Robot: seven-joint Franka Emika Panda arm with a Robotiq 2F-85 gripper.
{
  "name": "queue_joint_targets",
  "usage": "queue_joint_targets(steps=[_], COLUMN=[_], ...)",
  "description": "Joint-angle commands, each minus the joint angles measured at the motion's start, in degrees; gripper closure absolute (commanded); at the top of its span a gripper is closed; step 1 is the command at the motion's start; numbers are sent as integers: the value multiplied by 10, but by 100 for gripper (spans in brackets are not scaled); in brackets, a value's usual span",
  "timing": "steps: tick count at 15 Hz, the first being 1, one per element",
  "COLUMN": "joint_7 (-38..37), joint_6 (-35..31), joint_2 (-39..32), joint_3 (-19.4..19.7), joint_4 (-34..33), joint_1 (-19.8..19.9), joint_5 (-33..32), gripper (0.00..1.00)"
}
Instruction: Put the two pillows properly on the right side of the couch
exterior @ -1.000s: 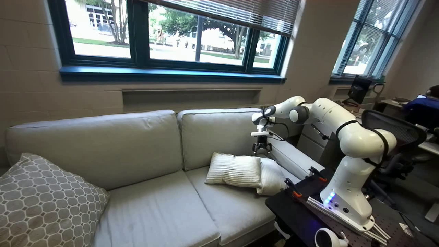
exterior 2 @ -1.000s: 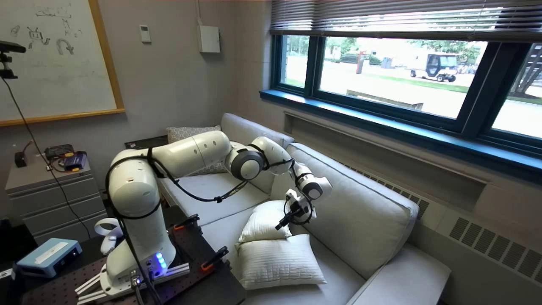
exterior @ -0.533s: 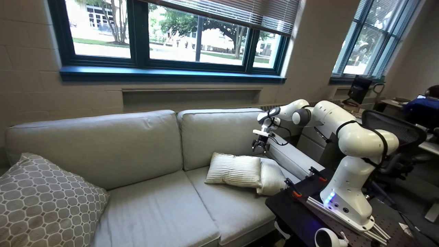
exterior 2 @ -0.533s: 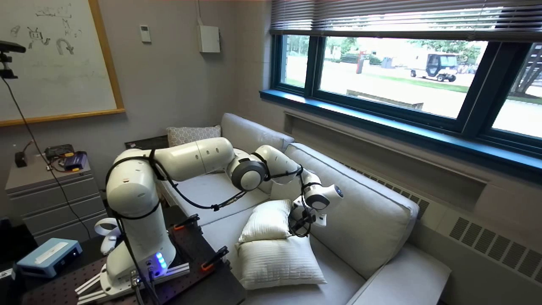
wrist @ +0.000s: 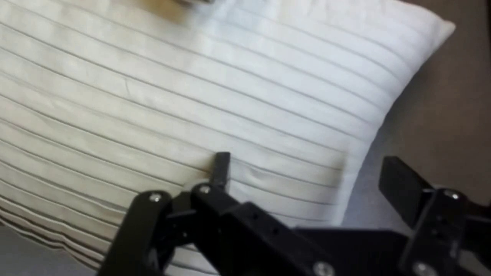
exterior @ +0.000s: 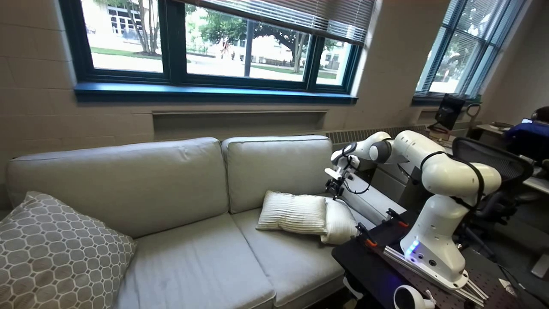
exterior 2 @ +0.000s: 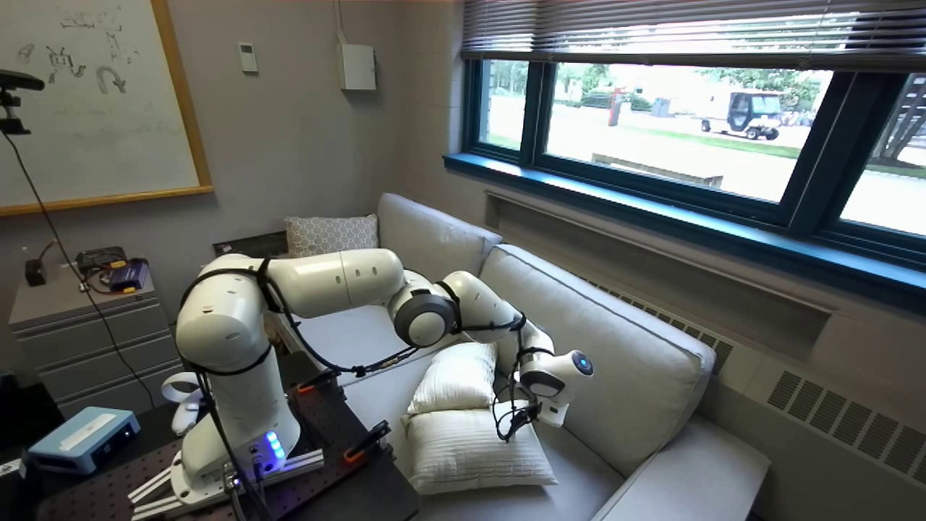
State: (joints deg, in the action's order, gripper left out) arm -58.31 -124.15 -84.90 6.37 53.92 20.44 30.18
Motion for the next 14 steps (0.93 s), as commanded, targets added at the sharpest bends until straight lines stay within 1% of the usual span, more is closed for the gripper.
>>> queue_joint_targets(steps=[1,5,8,11,14], joint_7=[-69,-97,-108,-122,-150], joint_6=[11,81,131,162,175], joint_2=[0,-1,0,0,0], joint_3=[-20,-44,-54,-49,-34], joint_4=[21,32,33,33,34], joint_1=[12,23,24,18,7], joint_5=[-7,-2,0,-6,-17], gripper=[0,0,0,0,0])
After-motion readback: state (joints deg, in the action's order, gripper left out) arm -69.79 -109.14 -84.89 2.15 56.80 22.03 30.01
